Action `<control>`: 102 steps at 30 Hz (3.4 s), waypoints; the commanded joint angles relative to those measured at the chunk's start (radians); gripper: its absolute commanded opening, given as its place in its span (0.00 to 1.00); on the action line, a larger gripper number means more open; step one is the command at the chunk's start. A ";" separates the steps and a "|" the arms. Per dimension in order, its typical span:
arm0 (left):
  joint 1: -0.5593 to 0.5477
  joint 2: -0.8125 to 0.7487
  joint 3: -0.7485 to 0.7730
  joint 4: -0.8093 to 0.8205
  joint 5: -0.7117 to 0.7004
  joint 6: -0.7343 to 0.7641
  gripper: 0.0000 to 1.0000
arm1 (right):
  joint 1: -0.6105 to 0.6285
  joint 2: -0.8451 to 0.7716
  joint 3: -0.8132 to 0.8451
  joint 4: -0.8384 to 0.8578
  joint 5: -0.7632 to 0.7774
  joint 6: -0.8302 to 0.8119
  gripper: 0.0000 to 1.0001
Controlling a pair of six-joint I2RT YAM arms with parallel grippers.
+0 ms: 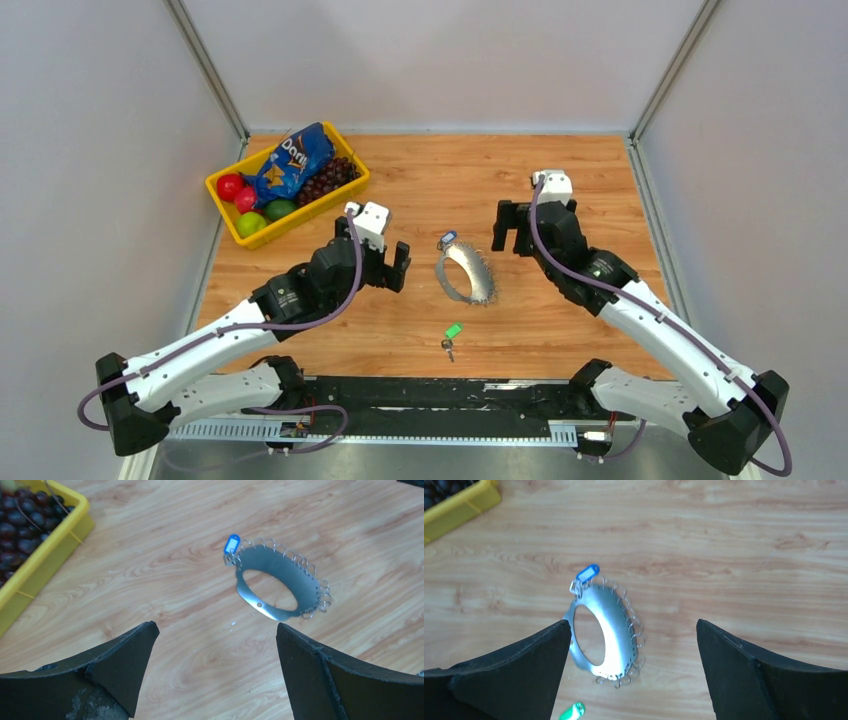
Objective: Put the keys on the keyring
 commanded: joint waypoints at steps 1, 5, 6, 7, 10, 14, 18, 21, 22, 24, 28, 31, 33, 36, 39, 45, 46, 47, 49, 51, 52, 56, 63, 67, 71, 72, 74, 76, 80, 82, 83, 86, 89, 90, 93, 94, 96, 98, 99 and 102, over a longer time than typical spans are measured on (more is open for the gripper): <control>-0.003 -0.005 -0.041 0.021 0.069 -0.081 1.00 | 0.006 -0.070 -0.082 -0.037 -0.142 0.080 0.99; -0.002 -0.020 -0.085 0.064 0.077 -0.073 1.00 | 0.042 -0.068 -0.138 -0.048 -0.225 0.164 0.99; -0.003 -0.021 -0.093 0.070 0.073 -0.074 1.00 | 0.057 -0.064 -0.154 -0.049 -0.248 0.193 0.98; -0.003 -0.021 -0.097 0.071 0.069 -0.083 1.00 | 0.075 -0.059 -0.170 -0.048 -0.269 0.224 0.98; -0.002 -0.032 -0.130 0.083 0.064 -0.101 1.00 | 0.159 -0.042 -0.223 -0.043 -0.267 0.307 0.97; -0.003 -0.060 -0.167 0.083 0.053 -0.112 1.00 | 0.261 -0.018 -0.266 -0.029 -0.207 0.420 0.97; -0.003 -0.080 -0.176 0.083 0.074 -0.120 1.00 | 0.321 0.021 -0.280 -0.003 -0.178 0.516 0.94; -0.002 -0.084 -0.177 0.085 0.082 -0.121 1.00 | 0.342 0.058 -0.297 0.024 -0.168 0.604 0.92; -0.002 -0.086 -0.178 0.087 0.085 -0.122 1.00 | 0.343 0.069 -0.306 0.033 -0.166 0.633 0.91; -0.003 -0.087 -0.179 0.092 0.089 -0.122 1.00 | 0.346 0.092 -0.320 0.056 -0.162 0.686 0.87; -0.002 -0.086 -0.181 0.095 0.102 -0.124 1.00 | 0.345 0.133 -0.326 0.089 -0.152 0.761 0.79; -0.003 -0.082 -0.183 0.093 0.113 -0.128 1.00 | 0.344 0.161 -0.322 0.096 -0.138 0.800 0.74; -0.004 -0.084 -0.183 0.093 0.115 -0.130 1.00 | 0.344 0.172 -0.324 0.104 -0.133 0.826 0.70; -0.003 -0.086 -0.189 0.096 0.117 -0.130 1.00 | 0.344 0.188 -0.325 0.117 -0.122 0.861 0.65; -0.004 -0.088 -0.188 0.097 0.126 -0.131 1.00 | 0.344 0.209 -0.328 0.125 -0.117 0.888 0.63; -0.003 -0.085 -0.192 0.104 0.139 -0.133 1.00 | 0.344 0.251 -0.346 0.138 -0.099 0.953 0.56; -0.002 -0.084 -0.195 0.106 0.140 -0.133 1.00 | 0.343 0.259 -0.348 0.140 -0.092 0.960 0.55; -0.002 -0.084 -0.196 0.107 0.141 -0.133 1.00 | 0.343 0.265 -0.351 0.141 -0.083 0.970 0.54; -0.003 -0.083 -0.198 0.109 0.141 -0.132 1.00 | 0.342 0.277 -0.354 0.141 -0.067 0.984 0.52; -0.002 -0.079 -0.197 0.110 0.142 -0.133 1.00 | 0.339 0.292 -0.352 0.143 -0.056 0.991 0.51; -0.003 -0.077 -0.197 0.110 0.144 -0.133 1.00 | 0.336 0.299 -0.352 0.144 -0.053 0.994 0.50; -0.003 -0.069 -0.196 0.109 0.148 -0.131 1.00 | 0.323 0.321 -0.358 0.144 -0.041 1.021 0.47; -0.003 -0.060 -0.194 0.112 0.148 -0.130 1.00 | 0.304 0.346 -0.351 0.148 -0.016 1.041 0.44; -0.002 -0.054 -0.192 0.112 0.146 -0.130 1.00 | 0.295 0.361 -0.348 0.152 -0.005 1.048 0.41; -0.002 -0.047 -0.190 0.113 0.145 -0.130 1.00 | 0.287 0.375 -0.345 0.154 0.010 1.060 0.38; -0.002 -0.045 -0.190 0.113 0.146 -0.130 1.00 | 0.284 0.380 -0.345 0.156 0.014 1.062 0.38; -0.002 -0.044 -0.189 0.114 0.145 -0.130 1.00 | 0.278 0.388 -0.344 0.162 0.017 1.065 0.36; -0.002 -0.040 -0.189 0.115 0.144 -0.129 1.00 | 0.274 0.398 -0.340 0.166 0.019 1.064 0.34; -0.003 -0.027 -0.186 0.112 0.142 -0.128 1.00 | 0.270 0.415 -0.336 0.175 0.019 1.067 0.27; -0.002 -0.024 -0.185 0.110 0.139 -0.128 1.00 | 0.268 0.419 -0.336 0.178 0.018 1.067 0.23; -0.003 -0.024 -0.185 0.109 0.138 -0.128 1.00 | 0.267 0.421 -0.335 0.179 0.019 1.068 0.20; -0.002 -0.026 -0.184 0.110 0.135 -0.127 1.00 | 0.264 0.418 -0.333 0.181 0.023 1.066 0.12; -0.002 -0.023 -0.183 0.109 0.132 -0.126 1.00 | 0.264 0.409 -0.334 0.181 0.032 1.060 0.00; -0.003 -0.022 -0.183 0.108 0.132 -0.126 1.00 | 0.263 0.406 -0.335 0.181 0.034 1.057 0.00; -0.003 -0.022 -0.182 0.105 0.127 -0.126 1.00 | 0.264 0.389 -0.330 0.181 0.036 1.032 0.00; -0.003 -0.022 -0.180 0.104 0.126 -0.126 1.00 | 0.264 0.381 -0.328 0.182 0.034 1.016 0.00; -0.003 -0.022 -0.178 0.101 0.124 -0.126 1.00 | 0.263 0.356 -0.320 0.183 0.030 0.966 0.00; -0.002 -0.025 -0.175 0.098 0.124 -0.127 1.00 | 0.264 0.323 -0.316 0.183 0.018 0.912 0.00; -0.002 -0.027 -0.175 0.097 0.124 -0.127 1.00 | 0.264 0.300 -0.316 0.185 0.011 0.882 0.00; -0.002 -0.031 -0.172 0.096 0.127 -0.130 1.00 | 0.264 0.231 -0.318 0.198 -0.009 0.776 0.00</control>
